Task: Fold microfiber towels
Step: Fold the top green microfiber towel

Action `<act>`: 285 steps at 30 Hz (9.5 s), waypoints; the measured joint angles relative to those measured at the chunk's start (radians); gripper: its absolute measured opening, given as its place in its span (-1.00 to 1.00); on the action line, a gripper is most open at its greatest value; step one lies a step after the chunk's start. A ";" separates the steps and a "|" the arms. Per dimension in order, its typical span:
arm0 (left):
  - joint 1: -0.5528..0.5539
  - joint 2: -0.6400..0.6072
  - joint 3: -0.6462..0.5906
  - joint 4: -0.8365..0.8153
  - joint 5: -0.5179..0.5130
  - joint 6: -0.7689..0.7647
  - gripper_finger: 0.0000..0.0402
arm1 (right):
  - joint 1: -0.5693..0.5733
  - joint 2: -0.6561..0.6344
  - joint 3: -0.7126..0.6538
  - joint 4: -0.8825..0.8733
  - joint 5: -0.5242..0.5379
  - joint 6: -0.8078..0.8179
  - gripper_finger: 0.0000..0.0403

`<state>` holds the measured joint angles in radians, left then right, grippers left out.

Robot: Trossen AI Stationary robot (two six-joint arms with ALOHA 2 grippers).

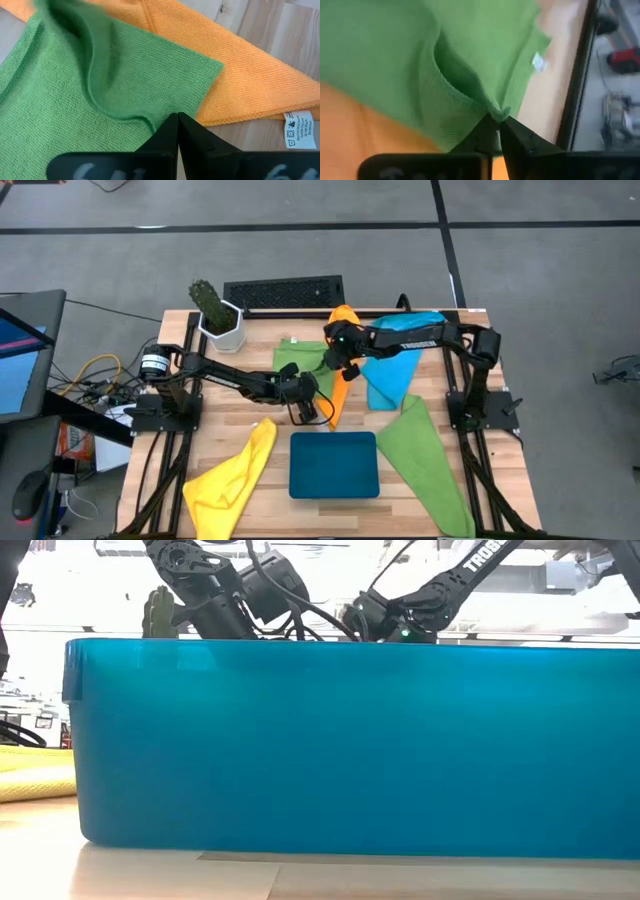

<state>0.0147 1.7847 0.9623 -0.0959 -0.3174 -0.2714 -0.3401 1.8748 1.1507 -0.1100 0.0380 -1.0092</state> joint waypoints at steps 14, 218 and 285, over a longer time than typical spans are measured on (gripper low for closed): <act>0.000 0.000 0.000 -0.011 0.016 0.000 -1.00 | -0.012 0.019 0.045 0.092 0.043 0.060 -0.35; 0.020 -0.637 -0.463 0.105 -0.194 -0.341 -1.00 | 0.205 0.112 -0.240 0.672 -0.140 0.915 -0.91; -0.041 -0.638 -0.751 0.281 -0.137 -0.709 -0.74 | 0.216 -0.018 -0.233 0.664 -0.141 0.957 -0.86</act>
<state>-0.0267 1.1469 0.2111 0.1849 -0.4543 -0.9808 -0.1241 1.8565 0.9176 0.5538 -0.1033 -0.0521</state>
